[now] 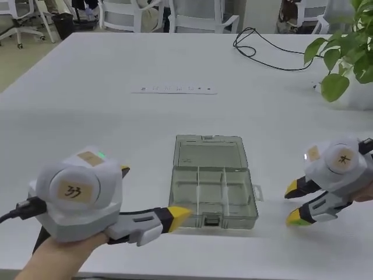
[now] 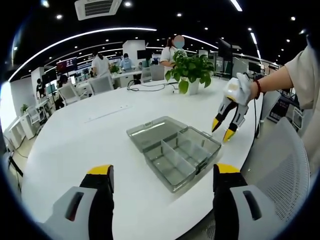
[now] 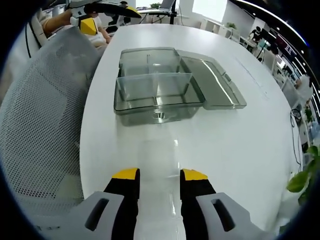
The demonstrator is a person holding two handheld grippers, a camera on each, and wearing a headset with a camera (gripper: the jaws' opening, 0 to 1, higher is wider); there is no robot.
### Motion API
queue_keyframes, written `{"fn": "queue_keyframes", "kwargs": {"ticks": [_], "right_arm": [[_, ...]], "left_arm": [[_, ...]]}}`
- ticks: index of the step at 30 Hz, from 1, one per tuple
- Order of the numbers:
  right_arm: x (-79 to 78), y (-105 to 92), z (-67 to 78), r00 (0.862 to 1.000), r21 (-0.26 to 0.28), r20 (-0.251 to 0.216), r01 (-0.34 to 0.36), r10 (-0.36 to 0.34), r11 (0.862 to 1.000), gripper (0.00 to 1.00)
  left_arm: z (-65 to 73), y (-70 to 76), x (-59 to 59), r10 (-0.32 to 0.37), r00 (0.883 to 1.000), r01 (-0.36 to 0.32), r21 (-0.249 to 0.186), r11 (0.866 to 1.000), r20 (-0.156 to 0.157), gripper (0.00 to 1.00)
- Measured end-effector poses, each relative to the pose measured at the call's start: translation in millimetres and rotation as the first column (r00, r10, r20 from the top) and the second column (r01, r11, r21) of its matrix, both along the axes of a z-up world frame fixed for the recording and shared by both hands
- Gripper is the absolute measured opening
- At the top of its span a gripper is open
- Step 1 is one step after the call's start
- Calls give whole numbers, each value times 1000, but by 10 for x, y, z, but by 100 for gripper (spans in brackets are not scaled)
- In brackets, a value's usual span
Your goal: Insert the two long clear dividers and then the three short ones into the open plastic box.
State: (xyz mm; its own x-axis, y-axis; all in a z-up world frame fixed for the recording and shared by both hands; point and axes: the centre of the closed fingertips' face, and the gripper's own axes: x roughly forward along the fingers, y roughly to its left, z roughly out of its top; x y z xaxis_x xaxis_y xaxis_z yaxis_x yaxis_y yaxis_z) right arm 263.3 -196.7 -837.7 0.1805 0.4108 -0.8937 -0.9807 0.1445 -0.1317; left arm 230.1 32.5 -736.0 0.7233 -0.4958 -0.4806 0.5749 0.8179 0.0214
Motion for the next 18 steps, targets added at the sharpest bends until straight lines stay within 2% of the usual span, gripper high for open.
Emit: {"fn": "queue_keyframes", "kwargs": {"ticks": [8, 18], "right_arm": [[58, 6, 192, 996, -30, 82, -19, 22, 999, 32], [93, 59, 426, 989, 17, 151, -2, 0, 1000, 32]], "left_arm": [[-9, -16, -6, -2, 1000, 2, -12, 1000, -6, 80], [49, -115, -7, -15, 1000, 14, -96, 995, -13, 75]]}}
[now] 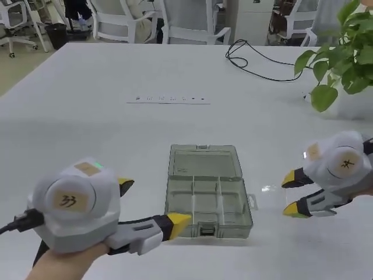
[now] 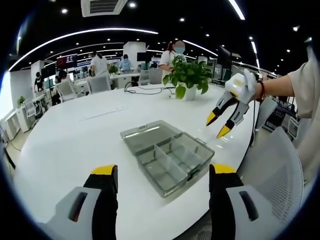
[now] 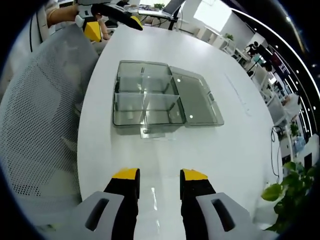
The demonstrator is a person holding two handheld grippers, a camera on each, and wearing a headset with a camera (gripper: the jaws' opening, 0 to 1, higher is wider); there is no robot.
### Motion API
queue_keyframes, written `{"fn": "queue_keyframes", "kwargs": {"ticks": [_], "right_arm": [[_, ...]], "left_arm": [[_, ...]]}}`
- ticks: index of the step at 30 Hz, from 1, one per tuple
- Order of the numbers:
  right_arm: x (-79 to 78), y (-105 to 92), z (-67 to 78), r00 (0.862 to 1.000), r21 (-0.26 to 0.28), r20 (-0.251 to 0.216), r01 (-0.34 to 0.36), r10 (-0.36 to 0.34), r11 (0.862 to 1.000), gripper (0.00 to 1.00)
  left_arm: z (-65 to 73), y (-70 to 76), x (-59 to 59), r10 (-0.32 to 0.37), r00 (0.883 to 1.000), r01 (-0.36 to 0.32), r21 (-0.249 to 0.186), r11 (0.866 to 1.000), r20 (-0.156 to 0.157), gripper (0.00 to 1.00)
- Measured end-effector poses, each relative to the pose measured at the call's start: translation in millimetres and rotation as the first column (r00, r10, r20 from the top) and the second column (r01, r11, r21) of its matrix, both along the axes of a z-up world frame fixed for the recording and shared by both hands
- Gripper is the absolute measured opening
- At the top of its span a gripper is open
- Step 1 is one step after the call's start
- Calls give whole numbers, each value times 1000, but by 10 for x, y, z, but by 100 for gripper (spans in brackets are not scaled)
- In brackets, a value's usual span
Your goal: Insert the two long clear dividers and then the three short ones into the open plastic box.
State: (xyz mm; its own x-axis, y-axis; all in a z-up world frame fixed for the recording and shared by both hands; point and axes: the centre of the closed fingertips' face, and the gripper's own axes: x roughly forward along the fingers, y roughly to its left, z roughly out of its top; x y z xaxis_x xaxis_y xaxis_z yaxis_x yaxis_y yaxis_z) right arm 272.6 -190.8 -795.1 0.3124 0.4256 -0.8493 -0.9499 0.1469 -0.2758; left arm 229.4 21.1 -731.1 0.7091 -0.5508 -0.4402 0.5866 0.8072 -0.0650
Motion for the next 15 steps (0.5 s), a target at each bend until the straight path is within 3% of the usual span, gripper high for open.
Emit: {"fn": "queue_keyframes", "kwargs": {"ticks": [6, 15], "right_arm": [[3, 156, 217, 998, 54, 58, -12, 9, 998, 32], [-57, 541, 485, 992, 152, 123, -58, 40, 987, 32]], "left_arm": [[30, -95, -18, -14, 1000, 13, -65, 998, -19, 71], [93, -177, -41, -21, 999, 17, -146, 989, -28, 65]]}}
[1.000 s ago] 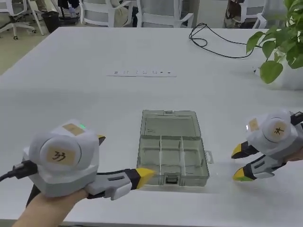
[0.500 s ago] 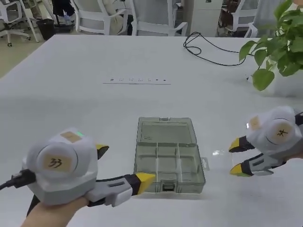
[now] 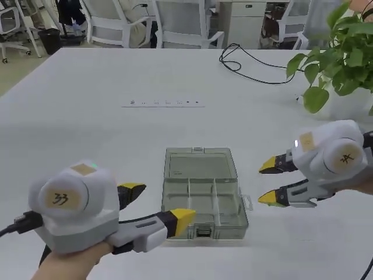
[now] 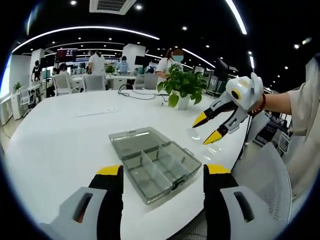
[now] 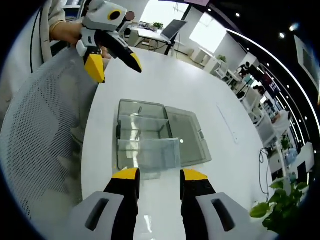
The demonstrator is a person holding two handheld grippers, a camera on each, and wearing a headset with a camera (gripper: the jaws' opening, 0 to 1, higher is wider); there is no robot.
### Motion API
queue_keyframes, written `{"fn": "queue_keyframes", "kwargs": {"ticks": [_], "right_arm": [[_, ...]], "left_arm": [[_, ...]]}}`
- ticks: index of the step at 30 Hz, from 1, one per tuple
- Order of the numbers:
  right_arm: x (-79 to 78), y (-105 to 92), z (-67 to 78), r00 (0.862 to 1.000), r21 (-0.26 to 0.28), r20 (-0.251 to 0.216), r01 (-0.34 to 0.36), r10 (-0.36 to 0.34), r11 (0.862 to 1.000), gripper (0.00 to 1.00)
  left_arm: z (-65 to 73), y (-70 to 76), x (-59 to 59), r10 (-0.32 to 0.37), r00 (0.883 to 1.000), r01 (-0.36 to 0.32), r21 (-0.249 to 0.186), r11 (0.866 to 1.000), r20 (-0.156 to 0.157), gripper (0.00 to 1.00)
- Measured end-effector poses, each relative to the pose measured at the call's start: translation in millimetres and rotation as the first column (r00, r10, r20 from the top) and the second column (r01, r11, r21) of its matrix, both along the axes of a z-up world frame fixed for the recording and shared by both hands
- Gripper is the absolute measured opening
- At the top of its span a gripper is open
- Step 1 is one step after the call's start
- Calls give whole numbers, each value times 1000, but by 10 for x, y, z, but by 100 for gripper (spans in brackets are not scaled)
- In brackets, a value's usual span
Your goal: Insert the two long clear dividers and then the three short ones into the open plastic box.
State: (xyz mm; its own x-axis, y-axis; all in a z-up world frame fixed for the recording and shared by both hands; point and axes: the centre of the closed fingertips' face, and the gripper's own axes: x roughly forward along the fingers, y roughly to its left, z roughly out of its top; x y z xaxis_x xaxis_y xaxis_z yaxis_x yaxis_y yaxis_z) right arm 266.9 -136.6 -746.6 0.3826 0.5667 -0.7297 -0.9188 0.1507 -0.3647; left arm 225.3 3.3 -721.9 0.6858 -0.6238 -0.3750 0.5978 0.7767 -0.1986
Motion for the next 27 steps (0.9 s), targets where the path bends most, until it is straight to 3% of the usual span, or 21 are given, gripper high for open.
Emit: {"fn": "queue_keyframes", "kwargs": {"ticks": [5, 13, 18, 21, 27], "right_arm": [[-97, 257, 100, 1000, 57, 18, -23, 22, 998, 32], [-230, 580, 165, 998, 122, 33, -56, 52, 991, 32], [-315, 765, 206, 996, 159, 41, -85, 79, 984, 32], [-358, 844, 232, 994, 176, 46, -101, 95, 979, 32], [-423, 969, 296, 992, 218, 51, -122, 114, 968, 32]], "left_arm": [[29, -44, -38, -7, 1000, 6, -62, 998, -15, 57], [65, -126, -102, -34, 999, 30, -124, 992, -29, 43], [100, -162, -139, -52, 998, 44, -179, 983, -42, 34], [140, -173, -139, -53, 997, 38, -245, 969, -58, 30], [172, -167, -141, -51, 996, 30, -283, 959, -67, 22]]}}
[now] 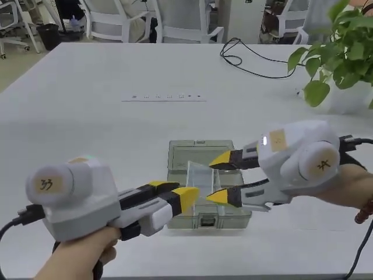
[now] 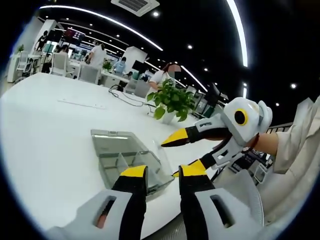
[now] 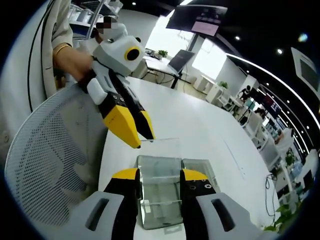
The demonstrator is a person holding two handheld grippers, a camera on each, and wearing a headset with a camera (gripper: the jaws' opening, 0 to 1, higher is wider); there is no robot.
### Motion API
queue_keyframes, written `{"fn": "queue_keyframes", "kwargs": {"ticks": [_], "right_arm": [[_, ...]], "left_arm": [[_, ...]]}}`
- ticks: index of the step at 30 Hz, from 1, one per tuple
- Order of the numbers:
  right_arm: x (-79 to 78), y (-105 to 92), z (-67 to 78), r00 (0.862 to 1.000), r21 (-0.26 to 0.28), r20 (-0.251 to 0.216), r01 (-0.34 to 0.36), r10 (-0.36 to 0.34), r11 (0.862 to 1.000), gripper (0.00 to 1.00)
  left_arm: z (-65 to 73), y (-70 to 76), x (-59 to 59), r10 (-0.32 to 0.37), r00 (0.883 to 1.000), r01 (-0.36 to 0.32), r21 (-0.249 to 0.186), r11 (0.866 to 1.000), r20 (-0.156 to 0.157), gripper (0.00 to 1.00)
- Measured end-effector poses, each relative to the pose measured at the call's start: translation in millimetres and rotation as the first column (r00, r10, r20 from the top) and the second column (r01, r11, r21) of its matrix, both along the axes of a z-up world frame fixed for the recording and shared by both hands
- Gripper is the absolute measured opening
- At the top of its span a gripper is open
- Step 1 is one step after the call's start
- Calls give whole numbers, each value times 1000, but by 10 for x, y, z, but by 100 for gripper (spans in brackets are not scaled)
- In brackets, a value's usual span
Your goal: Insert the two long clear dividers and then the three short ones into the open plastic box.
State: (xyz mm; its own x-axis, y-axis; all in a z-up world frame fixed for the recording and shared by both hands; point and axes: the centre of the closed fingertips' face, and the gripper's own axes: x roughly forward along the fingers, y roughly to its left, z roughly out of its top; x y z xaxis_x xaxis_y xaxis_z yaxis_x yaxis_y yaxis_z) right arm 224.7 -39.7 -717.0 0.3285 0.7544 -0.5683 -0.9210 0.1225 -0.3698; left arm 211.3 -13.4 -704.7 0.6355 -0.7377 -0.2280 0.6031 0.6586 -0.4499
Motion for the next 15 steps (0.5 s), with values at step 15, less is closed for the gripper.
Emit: {"fn": "queue_keyframes", "kwargs": {"ticks": [15], "right_arm": [[-19, 119, 76, 1000, 51, 9, -11, 11, 999, 32]], "left_arm": [[34, -19, -4, -3, 999, 1, -57, 998, -32, 0]]}}
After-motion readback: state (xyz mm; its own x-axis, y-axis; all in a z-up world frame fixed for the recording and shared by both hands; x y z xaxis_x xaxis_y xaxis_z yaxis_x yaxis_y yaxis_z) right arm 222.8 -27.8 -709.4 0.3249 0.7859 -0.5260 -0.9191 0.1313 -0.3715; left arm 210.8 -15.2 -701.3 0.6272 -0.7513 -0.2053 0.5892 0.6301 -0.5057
